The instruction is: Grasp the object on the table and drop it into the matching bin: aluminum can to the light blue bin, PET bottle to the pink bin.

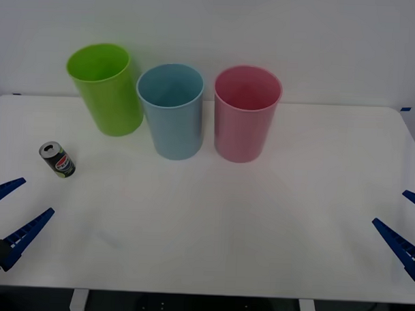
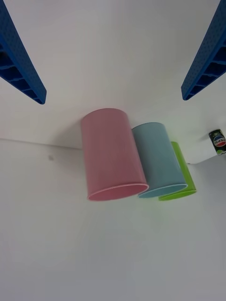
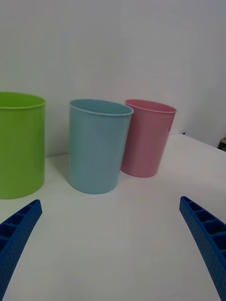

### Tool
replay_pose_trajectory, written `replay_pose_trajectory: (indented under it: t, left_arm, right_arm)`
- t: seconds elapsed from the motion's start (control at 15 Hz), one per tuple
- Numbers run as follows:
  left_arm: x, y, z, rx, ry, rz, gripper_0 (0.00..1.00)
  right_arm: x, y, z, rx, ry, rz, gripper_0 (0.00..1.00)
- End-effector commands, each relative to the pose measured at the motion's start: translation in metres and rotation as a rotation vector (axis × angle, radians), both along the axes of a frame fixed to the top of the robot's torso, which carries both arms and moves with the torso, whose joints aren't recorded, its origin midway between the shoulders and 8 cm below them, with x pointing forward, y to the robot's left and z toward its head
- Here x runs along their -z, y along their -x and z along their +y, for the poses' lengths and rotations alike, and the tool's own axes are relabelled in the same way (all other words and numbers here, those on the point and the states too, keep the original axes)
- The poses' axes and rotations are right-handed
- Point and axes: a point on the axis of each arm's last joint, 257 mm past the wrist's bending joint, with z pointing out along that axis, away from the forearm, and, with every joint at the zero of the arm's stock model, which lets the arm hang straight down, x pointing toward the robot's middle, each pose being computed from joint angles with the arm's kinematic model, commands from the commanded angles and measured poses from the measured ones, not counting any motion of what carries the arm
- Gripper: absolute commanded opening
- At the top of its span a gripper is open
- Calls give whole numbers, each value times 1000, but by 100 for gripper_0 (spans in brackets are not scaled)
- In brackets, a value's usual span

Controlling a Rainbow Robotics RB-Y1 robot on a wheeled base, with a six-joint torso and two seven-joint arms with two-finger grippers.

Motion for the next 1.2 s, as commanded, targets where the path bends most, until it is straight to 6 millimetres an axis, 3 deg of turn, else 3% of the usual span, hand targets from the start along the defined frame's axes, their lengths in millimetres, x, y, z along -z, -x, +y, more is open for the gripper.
replay_pose_trajectory:
  t: [0.07, 0.13, 0.47, 0.87, 1.2]
  left_arm:
    - [0, 0, 0, 0, 0, 0, 100]
    - [10, 3, 0, -8, 17, 22, 100]
    - [8, 5, -2, -1, 24, 20, 100]
    - [20, 5, 17, -78, 14, 54, 100]
    - [43, -4, 35, -176, -45, 99, 100]
  right_arm:
    - [0, 0, 0, 0, 0, 0, 100]
    - [0, 0, 0, 0, 0, 0, 100]
    - [0, 0, 0, 0, 0, 0, 100]
    - [0, 0, 0, 0, 0, 0, 100]
    - [0, 0, 0, 0, 0, 0, 100]
